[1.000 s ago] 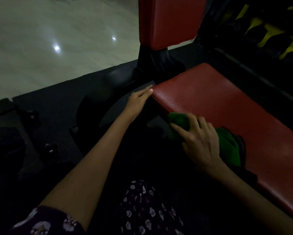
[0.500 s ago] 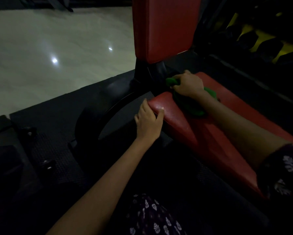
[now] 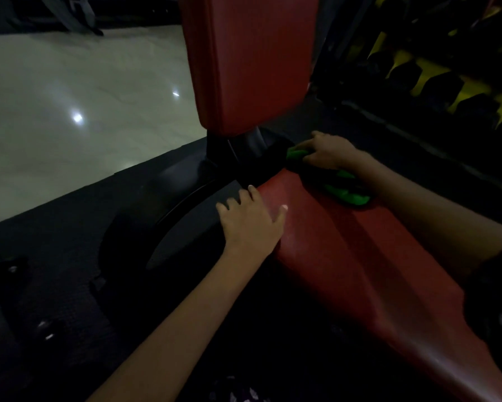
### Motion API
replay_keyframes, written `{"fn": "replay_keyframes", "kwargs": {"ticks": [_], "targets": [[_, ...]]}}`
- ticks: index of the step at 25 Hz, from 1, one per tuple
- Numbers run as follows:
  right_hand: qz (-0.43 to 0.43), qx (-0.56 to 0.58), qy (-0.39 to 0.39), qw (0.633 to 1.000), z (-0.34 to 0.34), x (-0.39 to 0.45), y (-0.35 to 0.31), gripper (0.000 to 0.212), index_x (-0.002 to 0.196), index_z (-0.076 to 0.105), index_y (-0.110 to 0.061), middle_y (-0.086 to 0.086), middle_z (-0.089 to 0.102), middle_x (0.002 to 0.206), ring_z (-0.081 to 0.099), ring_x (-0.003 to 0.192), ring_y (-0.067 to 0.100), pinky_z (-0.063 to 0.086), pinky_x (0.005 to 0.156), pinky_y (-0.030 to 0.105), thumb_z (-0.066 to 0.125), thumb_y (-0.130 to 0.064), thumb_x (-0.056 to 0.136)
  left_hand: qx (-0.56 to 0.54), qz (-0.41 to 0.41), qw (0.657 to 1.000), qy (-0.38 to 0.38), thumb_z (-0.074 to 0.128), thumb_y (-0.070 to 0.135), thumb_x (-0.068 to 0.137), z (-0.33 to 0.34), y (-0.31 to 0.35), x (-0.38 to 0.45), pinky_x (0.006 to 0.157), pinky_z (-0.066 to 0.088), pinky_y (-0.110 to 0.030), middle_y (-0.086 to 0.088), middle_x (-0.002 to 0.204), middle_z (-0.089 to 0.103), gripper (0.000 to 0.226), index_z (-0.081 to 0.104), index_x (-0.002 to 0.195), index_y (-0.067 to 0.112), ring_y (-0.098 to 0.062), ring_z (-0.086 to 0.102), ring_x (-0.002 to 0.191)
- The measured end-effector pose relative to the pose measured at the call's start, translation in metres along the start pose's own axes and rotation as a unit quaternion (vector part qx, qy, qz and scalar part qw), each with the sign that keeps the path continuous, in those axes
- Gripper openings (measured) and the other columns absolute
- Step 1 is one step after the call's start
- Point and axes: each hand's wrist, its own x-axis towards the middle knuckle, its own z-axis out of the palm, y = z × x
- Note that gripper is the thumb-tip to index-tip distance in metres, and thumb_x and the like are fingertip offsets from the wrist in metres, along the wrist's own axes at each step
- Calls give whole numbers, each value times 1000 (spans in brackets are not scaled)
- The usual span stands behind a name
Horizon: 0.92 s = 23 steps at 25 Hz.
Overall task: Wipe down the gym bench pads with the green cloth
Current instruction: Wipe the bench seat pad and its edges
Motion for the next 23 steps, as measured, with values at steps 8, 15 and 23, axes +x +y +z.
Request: {"fn": "replay_keyframes", "kwargs": {"ticks": [8, 15, 23], "targets": [[51, -8, 3, 999, 8, 28, 40, 47, 141, 41, -27, 11, 40, 129, 51, 112, 32, 44, 84, 38, 47, -34, 95, -8, 72, 996, -46, 27, 58, 94, 16, 42, 54, 108, 23, -52, -17, 154, 20, 79, 10, 149, 3, -35, 30, 135], [11, 32, 8, 999, 10, 35, 38, 44, 138, 44, -28, 13, 41, 131, 49, 112, 31, 40, 78, 35, 47, -35, 95, -13, 68, 995, -73, 34, 56, 93, 12, 50, 68, 107, 23, -53, -18, 152, 23, 75, 19, 146, 4, -38, 32, 132], [213, 190, 37, 958, 20, 40, 72, 37, 122, 57, -21, 12, 57, 120, 55, 107, 31, 41, 80, 36, 45, -41, 93, -61, 170, 975, -132, 30, 43, 100, 22, 70, 137, 116, 12, -45, -8, 158, 10, 64, 12, 150, 9, -31, 16, 143]]}}
